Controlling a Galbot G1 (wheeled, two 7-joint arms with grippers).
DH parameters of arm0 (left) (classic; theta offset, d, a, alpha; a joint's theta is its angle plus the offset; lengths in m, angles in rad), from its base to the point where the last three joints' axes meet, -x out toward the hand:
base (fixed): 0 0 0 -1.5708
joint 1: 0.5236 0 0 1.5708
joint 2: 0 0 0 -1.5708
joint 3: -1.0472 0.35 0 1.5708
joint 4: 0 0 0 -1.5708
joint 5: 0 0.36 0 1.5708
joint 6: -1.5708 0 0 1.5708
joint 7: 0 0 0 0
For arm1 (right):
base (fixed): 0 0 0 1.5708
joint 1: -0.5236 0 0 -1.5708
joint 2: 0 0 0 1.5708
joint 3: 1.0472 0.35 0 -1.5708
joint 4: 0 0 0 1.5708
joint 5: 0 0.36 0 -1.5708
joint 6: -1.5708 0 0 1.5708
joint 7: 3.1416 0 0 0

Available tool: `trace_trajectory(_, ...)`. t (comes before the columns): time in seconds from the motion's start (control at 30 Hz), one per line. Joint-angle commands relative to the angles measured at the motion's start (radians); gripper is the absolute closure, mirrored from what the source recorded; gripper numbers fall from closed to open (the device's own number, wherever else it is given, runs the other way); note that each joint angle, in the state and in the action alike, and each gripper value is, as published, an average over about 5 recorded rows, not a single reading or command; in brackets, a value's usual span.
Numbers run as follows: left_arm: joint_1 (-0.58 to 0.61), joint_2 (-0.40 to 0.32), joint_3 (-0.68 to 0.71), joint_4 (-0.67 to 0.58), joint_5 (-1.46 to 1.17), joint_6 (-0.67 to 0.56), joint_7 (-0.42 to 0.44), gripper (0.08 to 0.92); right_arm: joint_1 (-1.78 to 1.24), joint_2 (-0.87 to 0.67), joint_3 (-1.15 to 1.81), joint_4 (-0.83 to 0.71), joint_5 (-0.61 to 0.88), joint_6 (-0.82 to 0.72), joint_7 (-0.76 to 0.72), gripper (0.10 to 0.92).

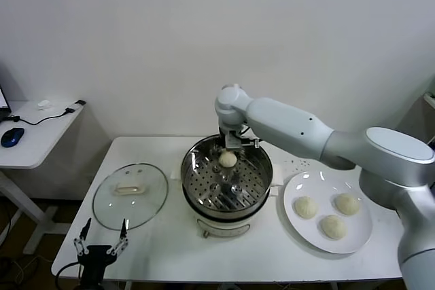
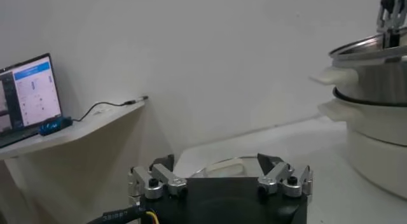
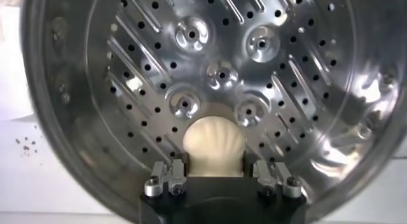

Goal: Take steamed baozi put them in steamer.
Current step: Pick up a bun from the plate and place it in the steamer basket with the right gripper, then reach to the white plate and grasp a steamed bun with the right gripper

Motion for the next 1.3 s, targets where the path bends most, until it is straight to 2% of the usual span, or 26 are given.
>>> trace_trajectory(0.03, 0.004, -0.002, 0.003, 0.003, 0.0, -0.003, 0.0, 0.177, -0.027, 0.017, -0.005, -0.019, 0.007, -0.002, -0.002, 0.42)
trace_trajectory(0.3, 0.003, -0.007, 0.008, 0.005, 0.0, -0.005, -0.001, 0.177, 0.018, -0.014, 0.007, 0.022, 0.043, 0.002, -0.018, 0.223)
trace_trajectory(0.43, 0.004, -0.005, 0.006, 0.003, -0.001, -0.005, -0.002, 0.177, 0.082, -0.066, -0.005, 0.072, 0.13, -0.006, -0.03, 0.204)
trace_trajectory(0.6, 0.008, -0.003, 0.006, -0.004, 0.001, -0.004, -0.001, 0.177, 0.216, -0.196, -0.069, 0.135, 0.331, -0.081, -0.021, 0.203)
trace_trajectory(0.7, 0.012, -0.002, 0.008, -0.013, 0.002, -0.004, -0.001, 0.177, 0.36, -0.302, -0.222, 0.174, 0.536, -0.23, 0.072, 0.203)
trace_trajectory(0.83, 0.014, -0.002, 0.011, -0.022, -0.002, -0.005, -0.001, 0.177, 0.519, -0.432, -0.424, 0.229, 0.857, -0.517, 0.152, 0.203)
trace_trajectory(0.93, 0.013, -0.001, 0.015, -0.031, -0.003, -0.003, 0.0, 0.177, 0.555, -0.536, -0.485, 0.263, 0.999, -0.707, 0.188, 0.203)
trace_trajectory(1.1, 0.017, -0.001, 0.016, -0.034, -0.003, -0.005, 0.0, 0.177, 0.525, -0.686, -0.516, 0.297, 1.045, -0.945, 0.238, 0.203)
trace_trajectory(1.3, 0.03, 0.0, 0.014, -0.031, -0.006, -0.013, -0.001, 0.177, 0.391, -0.794, -0.502, 0.338, 1.014, -1.023, 0.233, 0.203)
